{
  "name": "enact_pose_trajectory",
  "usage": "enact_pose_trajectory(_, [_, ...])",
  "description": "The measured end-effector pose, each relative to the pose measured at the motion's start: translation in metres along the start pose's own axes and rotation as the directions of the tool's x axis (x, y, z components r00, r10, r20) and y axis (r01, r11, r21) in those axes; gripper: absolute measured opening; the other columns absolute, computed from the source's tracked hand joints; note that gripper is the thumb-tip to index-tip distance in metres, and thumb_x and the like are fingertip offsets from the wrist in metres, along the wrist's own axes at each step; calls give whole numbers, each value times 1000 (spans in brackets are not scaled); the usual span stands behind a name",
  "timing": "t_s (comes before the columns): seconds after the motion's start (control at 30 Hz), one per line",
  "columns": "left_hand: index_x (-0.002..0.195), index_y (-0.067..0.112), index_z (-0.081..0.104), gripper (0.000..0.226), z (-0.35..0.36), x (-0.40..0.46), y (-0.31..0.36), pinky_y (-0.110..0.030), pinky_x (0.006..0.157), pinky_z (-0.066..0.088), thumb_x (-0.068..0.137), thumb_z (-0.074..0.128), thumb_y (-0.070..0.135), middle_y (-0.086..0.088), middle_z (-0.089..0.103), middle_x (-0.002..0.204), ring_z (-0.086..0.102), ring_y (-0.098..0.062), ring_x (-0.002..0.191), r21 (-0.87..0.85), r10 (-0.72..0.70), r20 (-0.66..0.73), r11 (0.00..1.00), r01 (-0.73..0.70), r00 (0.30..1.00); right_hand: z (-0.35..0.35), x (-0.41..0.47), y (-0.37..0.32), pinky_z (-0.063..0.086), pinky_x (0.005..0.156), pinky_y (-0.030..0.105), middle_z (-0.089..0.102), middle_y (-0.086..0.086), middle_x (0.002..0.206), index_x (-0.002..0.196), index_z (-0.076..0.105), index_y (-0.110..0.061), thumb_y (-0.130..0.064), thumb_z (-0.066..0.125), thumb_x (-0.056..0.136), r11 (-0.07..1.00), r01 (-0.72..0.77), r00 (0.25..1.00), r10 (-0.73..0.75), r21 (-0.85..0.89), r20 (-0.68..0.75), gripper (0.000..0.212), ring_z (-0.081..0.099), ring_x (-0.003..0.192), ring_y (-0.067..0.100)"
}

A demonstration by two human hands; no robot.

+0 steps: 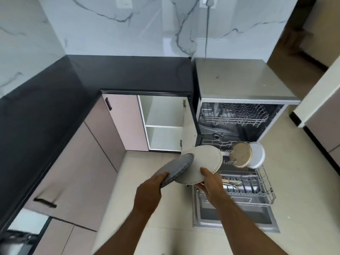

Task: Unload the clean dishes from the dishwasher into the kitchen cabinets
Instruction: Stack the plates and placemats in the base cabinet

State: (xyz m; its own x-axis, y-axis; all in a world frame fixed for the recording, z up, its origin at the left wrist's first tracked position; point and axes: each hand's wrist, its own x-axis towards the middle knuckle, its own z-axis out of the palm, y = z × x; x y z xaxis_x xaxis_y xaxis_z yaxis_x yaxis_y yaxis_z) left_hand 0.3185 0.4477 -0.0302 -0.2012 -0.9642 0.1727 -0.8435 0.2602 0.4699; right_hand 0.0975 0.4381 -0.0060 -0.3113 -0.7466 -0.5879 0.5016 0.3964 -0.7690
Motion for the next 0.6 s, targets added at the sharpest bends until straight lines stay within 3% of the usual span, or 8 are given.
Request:
enact_pose_trajectory(0.13, [132,43,53,74,-21,-12,-13,-32,60,57,73,57,-1,20,65,123,69,-17,82,48,-81,-1,996,81,997,14,-7,-3,60,60,37,65,14,112,119,52,-10,-10,60,96,1000,0,998,-1,21,68,24,65,101,33])
enact_pose_trajectory(0.33, [139,47,48,88,-50,-14,-27,-26,65,54,69,65,-3,16,61,131,66,-9,106,123,-138,67,984,129,988,42,-11,-5,61,61,38,67,16,114,123,52,-7,-9,59,97,996,-42,986,28,83,163,27,66,99,31])
enact_pose_trajectory(0.53, [136,42,54,96,-66,18,-54,-28,56,55,55,76,-6,9,67,123,69,-14,102,172,-75,128,984,52,989,86,0,-16,61,56,36,68,12,102,109,56,-10,-5,55,98,987,-61,976,29,146,217,13,66,90,27])
enact_pose_trajectory(0.6, [135,40,56,98,-69,37,-69,-28,56,56,51,78,-6,8,68,122,69,-15,103,206,-47,139,978,18,989,105,12,-19,60,56,36,69,12,104,114,57,-8,-5,55,98,983,-67,974,28,169,226,17,67,90,28])
